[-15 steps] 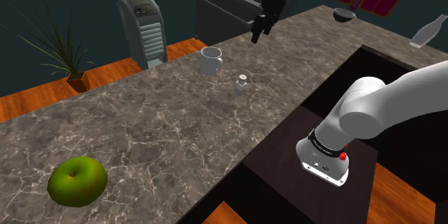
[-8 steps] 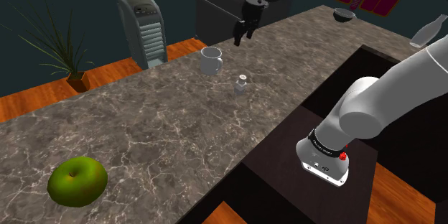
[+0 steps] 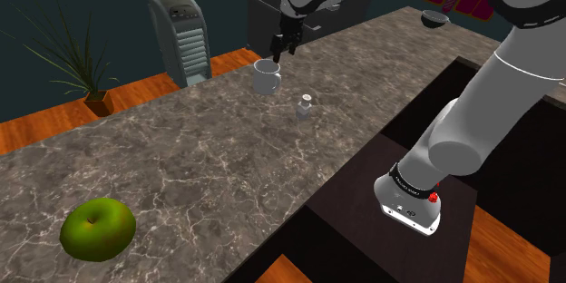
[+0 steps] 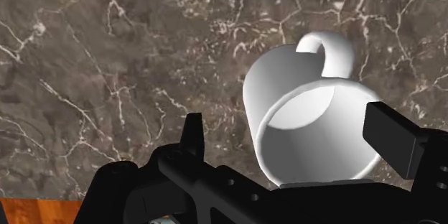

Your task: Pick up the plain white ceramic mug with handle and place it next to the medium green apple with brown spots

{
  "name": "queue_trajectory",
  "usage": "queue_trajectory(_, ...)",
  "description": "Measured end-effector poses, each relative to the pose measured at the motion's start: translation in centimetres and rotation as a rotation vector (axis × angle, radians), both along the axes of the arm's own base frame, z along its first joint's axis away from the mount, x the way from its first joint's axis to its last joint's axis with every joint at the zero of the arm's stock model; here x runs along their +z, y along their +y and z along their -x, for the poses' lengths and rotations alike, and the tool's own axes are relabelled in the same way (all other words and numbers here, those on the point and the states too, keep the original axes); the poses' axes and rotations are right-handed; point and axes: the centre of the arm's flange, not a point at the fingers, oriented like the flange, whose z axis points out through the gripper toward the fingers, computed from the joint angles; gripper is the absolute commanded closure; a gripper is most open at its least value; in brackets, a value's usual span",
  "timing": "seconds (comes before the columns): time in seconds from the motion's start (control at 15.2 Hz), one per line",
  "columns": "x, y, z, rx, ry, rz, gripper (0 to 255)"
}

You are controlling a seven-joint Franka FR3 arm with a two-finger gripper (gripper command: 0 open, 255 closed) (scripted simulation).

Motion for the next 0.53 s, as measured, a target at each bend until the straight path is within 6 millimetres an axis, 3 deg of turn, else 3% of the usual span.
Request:
queue_trajectory(0.26, -2.6, -0.7, -3.8, 0.0, 0.007, -0.008, 0)
queue_trajectory(0.53, -4.7, -0.7, -4.6, 0.0, 0.008, -0.009, 0)
